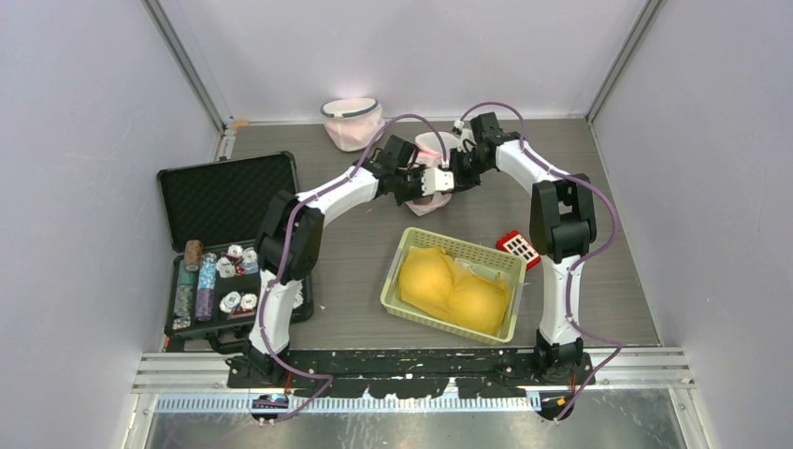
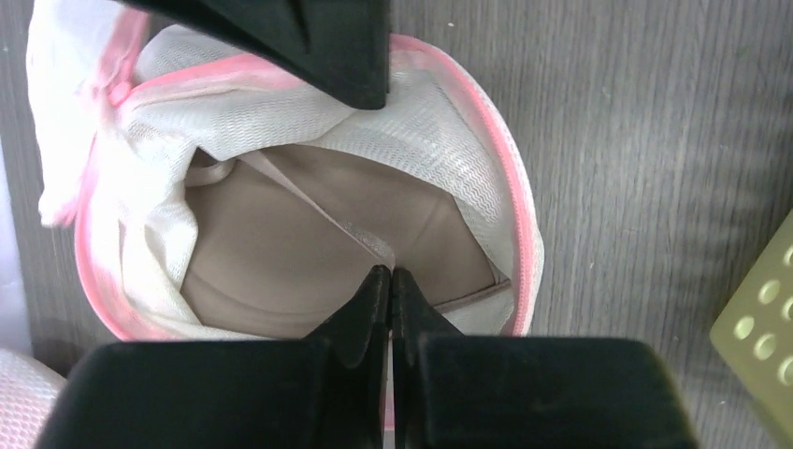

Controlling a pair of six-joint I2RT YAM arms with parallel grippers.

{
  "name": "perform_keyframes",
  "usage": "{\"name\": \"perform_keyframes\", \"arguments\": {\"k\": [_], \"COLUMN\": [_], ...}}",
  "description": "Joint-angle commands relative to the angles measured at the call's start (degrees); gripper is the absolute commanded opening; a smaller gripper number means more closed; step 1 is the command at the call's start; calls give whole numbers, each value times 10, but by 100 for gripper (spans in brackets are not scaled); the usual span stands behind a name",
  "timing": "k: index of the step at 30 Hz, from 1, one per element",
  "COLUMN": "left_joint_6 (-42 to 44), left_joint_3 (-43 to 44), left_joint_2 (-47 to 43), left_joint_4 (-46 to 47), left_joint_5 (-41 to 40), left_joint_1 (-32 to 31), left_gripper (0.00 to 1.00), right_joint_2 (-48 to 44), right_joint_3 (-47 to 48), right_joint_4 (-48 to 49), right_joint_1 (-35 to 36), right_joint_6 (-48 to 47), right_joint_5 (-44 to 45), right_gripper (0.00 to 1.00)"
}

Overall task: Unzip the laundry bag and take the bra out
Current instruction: Pick up the bra from the laundry bag.

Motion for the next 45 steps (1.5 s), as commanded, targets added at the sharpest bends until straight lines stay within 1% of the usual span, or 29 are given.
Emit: {"name": "perform_keyframes", "arguments": {"k": [1,4,8,14,21,27,33,42,45], "left_joint_6": [-71,-121,-199,-277,-377,-426,-456,-500,-546], "left_joint_3": [1,3,12,14,42,65,95,137,150], "left_joint_2": [-31,-39,-44,-64,-81,-95,-103,-118,-119], "left_joint_4": [59,76,112,182,222,239,242,272,289], "left_joint_5": [17,38,33,19,16,19,22,52,69], "left_joint_1": [3,5,11,17,26,34,39,48,58], "left_gripper": [0,0,0,0,0,0,0,0,0], "right_joint_2": [-14,-13,-12,-11,-10,-7,-4,-3,-3], "right_joint_3": [6,9,11,10,9,5,4,0,-2], "right_joint_4": [0,-1,0,-3,-3,-2,-1,-2,-2], "right_joint_1": [3,4,4,3,3,3,4,4,3], "right_joint_6": [-20,-25,-32,-46,-62,-68,-74,-79,-79], "right_joint_5": [14,16,20,27,35,38,42,45,46], "right_gripper": [1,1,1,1,1,1,1,1,1]}}
